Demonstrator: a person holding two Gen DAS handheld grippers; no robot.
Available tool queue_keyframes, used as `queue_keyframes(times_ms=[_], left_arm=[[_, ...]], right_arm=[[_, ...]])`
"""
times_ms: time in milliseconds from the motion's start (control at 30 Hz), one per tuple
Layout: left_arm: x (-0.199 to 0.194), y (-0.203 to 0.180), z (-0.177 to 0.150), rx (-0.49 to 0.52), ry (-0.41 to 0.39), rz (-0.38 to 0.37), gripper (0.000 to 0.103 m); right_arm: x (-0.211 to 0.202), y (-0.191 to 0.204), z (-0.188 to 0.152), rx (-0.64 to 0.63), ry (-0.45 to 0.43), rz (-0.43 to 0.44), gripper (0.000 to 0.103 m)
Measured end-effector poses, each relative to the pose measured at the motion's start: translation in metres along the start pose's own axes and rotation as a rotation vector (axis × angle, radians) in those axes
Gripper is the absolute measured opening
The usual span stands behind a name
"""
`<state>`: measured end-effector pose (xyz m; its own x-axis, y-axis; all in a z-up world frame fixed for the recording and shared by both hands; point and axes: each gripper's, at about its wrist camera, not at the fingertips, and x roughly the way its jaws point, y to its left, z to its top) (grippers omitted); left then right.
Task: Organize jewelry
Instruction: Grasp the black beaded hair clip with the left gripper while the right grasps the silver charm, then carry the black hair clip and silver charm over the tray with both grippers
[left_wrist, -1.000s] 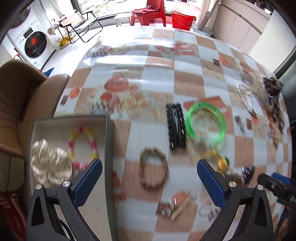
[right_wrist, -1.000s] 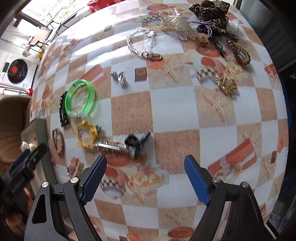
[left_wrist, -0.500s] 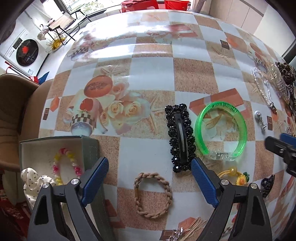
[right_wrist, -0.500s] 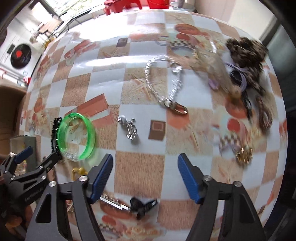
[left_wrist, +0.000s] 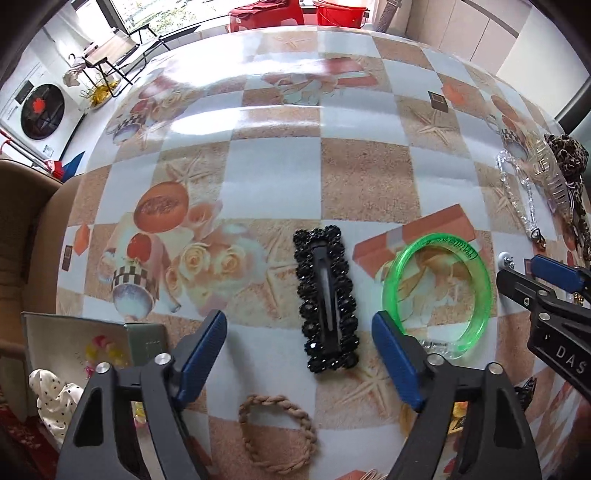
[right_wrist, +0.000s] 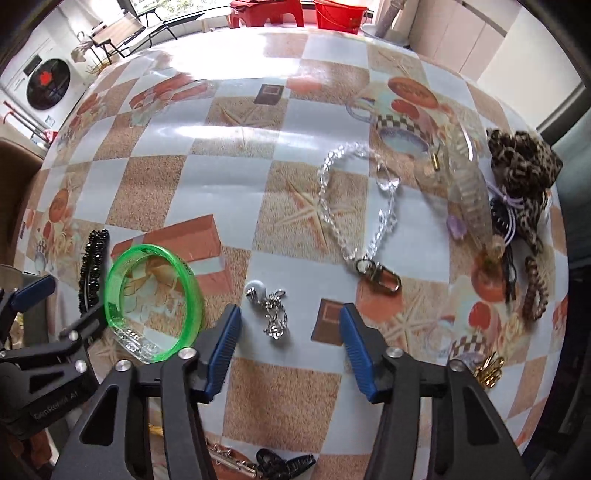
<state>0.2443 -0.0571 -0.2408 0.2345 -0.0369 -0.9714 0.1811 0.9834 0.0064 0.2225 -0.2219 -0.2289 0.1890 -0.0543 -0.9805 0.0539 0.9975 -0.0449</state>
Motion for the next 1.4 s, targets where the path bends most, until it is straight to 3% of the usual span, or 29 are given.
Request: queue_keyframes(times_ms=[33,67,167,200,400,633,1100,1400], left_arm=[[-0.001,0.0,0.002,0.001,-0.004,-0.008,0.071],[-0.001,0.0,0.003,0.001,-0.005,-0.019,0.067],[-0.004,-0.006,0.004,0.014,-0.011,-0.045,0.042],[-0.005,-0.008,0.004,0.021,-0.013,-0.049,0.034],[-0.012,-0.01,-0.003,0.015,-0.034,-0.064,0.034],[-0.046,-0.004,-0.019,0.011,-0.093,-0.094,0.034],[-0.112,0.008,-0.086,-0.009,-0.151,-0.14,0.034],[-0.133,0.044,-0.131,-0.059,-0.142,-0.134,0.034]], right_arm=[[-0.001,0.001,0.001,-0.003,-0.004,0.002,0.047],[-0.001,0.003,0.001,-0.007,-0.006,0.0,0.039],[-0.001,0.009,0.002,-0.009,-0.006,0.002,0.015],[-0.002,0.011,0.003,-0.007,-0.004,0.003,0.012],[-0.005,0.002,-0.001,0.043,-0.011,0.036,0.012],[-0.025,-0.012,-0.009,0.119,-0.018,0.133,0.012],[-0.085,-0.027,-0.068,0.167,-0.024,0.223,0.012],[-0.11,0.0,-0.091,0.149,-0.011,0.242,0.012]])
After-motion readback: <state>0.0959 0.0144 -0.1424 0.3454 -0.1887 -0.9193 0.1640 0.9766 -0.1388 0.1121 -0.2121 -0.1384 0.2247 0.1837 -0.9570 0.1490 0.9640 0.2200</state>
